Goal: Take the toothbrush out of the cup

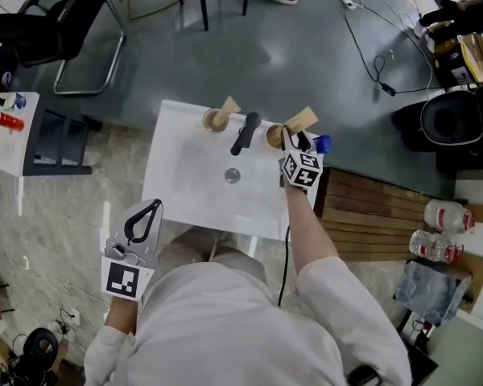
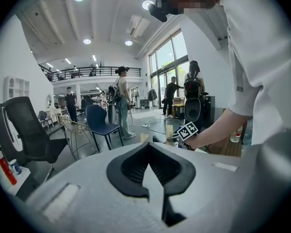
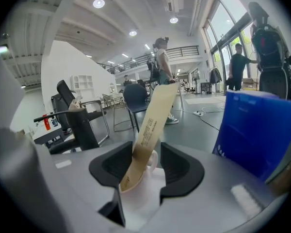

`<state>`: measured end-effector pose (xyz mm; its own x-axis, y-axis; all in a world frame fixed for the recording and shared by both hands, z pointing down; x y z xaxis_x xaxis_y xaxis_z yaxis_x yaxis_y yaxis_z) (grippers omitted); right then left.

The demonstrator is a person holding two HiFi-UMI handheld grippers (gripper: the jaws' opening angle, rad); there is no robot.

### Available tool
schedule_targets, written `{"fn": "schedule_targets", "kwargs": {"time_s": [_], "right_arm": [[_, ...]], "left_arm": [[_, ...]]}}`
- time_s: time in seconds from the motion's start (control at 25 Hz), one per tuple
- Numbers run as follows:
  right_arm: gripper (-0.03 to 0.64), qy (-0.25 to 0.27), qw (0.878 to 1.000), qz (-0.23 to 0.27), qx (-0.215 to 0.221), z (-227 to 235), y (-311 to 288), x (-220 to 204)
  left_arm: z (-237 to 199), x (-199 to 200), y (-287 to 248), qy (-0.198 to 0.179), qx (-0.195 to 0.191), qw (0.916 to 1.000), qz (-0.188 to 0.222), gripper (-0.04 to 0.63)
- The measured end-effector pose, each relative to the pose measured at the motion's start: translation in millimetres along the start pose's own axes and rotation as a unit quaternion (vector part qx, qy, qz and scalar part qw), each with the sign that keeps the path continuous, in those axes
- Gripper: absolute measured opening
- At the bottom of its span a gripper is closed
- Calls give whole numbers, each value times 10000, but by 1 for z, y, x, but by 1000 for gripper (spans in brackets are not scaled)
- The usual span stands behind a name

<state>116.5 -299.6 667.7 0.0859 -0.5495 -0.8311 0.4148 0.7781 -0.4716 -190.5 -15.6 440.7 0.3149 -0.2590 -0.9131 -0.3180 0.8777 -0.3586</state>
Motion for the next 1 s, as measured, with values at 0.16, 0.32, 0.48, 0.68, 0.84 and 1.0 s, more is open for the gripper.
{"fn": "schedule_targets", "kwargs": {"time_s": [0.16,0.32,0.48,0.68,0.84,1.0], "right_arm": [[171,46,10000,5,68,-1,-6,1],[107,151,9998,45,116,-7,-8,2],[85,148,9998,81,142,-10,-8,3],[55,188,9995,176,207,-13,-6,8],[48,248,9990,261,268,-16,-1,15],[46,265,9982,419,348,-20,10,26]], "left_arm": [[-3,-4,3,-26,20,10000,-71,6],[-6,-6,3,-13,49,9999,-101,6],[-6,-5,1,-33,34,10000,-80,6],[-6,-5,-2,-4,15,10000,-81,6],[-5,-4,-2,-14,-6,10000,-34,6],[-3,-3,-5,11,-41,10000,-11,6]]}}
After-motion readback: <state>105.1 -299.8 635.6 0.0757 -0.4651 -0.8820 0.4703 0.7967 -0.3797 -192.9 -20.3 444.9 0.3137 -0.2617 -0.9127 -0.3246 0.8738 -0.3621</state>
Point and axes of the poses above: the fingertips, and each gripper's own axes: y backward along the fingers, z to its right, x out of its top, the point moved 4 cm from there along y, backward along the fingers, and after that the axes turned 11 degrees about -y, right-handed, at the moved point
